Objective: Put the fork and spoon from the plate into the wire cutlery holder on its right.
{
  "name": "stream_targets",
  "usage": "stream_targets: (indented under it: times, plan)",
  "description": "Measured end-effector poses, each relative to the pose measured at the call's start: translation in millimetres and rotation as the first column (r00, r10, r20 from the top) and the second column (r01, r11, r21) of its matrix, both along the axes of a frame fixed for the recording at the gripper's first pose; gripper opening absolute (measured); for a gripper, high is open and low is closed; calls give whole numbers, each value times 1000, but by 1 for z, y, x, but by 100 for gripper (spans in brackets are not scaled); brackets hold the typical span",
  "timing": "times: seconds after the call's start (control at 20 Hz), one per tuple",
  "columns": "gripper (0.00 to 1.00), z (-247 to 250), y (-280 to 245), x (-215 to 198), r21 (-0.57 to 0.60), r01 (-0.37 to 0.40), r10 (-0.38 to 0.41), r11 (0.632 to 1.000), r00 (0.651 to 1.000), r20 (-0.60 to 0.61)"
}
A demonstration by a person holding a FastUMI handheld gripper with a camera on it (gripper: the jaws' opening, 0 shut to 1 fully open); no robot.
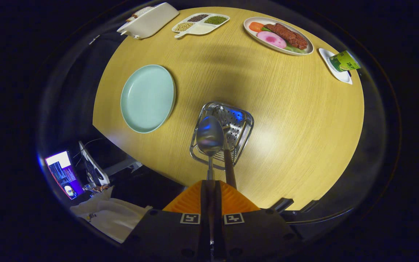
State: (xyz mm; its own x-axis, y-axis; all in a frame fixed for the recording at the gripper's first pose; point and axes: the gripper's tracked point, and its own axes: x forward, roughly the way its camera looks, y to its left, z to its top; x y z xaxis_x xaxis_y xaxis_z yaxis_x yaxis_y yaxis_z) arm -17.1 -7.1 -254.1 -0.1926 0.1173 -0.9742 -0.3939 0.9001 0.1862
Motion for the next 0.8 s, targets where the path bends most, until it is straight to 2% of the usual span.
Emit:
stream_targets:
  times: [0.2,0.3,0.4,0.5,0.55,0.65,0.8]
  plan:
    - [12,0,1,12,19,31,-32,999,999,34]
    - [19,5,-1,19,29,45,-47,999,997,65]
    - [33,13,-4,24,41,43,-48,998,992,119]
    - [76,24,-7,29,63,50,-60,997,982,176]
    - [94,30,-9,31,77,58,-73,995,976,207]
    - [100,47,-7,37,120,80,-110,990,955,274]
    - [99,82,-3,51,185,88,-158,979,898,410]
